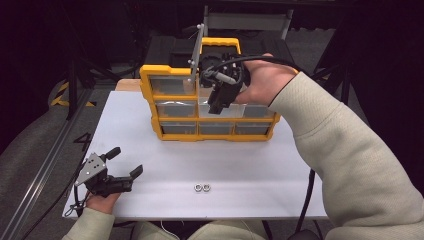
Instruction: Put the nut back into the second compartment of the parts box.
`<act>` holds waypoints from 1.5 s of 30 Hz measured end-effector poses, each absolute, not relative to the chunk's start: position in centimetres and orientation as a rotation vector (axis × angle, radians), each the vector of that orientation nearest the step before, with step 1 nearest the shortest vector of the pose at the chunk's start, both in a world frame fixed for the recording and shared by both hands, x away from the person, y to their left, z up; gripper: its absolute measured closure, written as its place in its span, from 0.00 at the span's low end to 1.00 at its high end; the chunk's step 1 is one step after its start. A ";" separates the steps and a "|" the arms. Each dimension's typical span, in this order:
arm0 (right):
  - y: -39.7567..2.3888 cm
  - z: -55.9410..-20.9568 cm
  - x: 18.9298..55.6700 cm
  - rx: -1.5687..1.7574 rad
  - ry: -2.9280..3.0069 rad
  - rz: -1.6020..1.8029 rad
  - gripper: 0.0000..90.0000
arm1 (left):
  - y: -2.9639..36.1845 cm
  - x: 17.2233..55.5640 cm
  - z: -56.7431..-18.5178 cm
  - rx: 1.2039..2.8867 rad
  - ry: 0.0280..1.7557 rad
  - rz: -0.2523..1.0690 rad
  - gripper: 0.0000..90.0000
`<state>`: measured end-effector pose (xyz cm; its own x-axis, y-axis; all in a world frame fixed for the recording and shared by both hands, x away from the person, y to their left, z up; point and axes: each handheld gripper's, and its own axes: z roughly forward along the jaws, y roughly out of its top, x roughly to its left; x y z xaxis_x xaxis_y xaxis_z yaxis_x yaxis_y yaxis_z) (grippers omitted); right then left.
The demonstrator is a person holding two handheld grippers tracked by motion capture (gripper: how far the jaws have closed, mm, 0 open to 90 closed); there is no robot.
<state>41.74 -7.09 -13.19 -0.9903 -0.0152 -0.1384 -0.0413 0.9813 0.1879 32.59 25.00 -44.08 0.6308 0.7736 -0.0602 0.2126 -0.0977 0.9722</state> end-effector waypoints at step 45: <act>-5.7 -17.3 49.4 0.112 3.025 0.273 0.77 | 25.3 32.6 -44.0 1.635 0.825 0.574 0.00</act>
<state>49.39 -5.67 -17.35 -0.9920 0.0825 -0.0952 0.0641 0.9811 0.1824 32.64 25.31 -44.04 0.6324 0.7721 -0.0623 0.2105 -0.0938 0.9731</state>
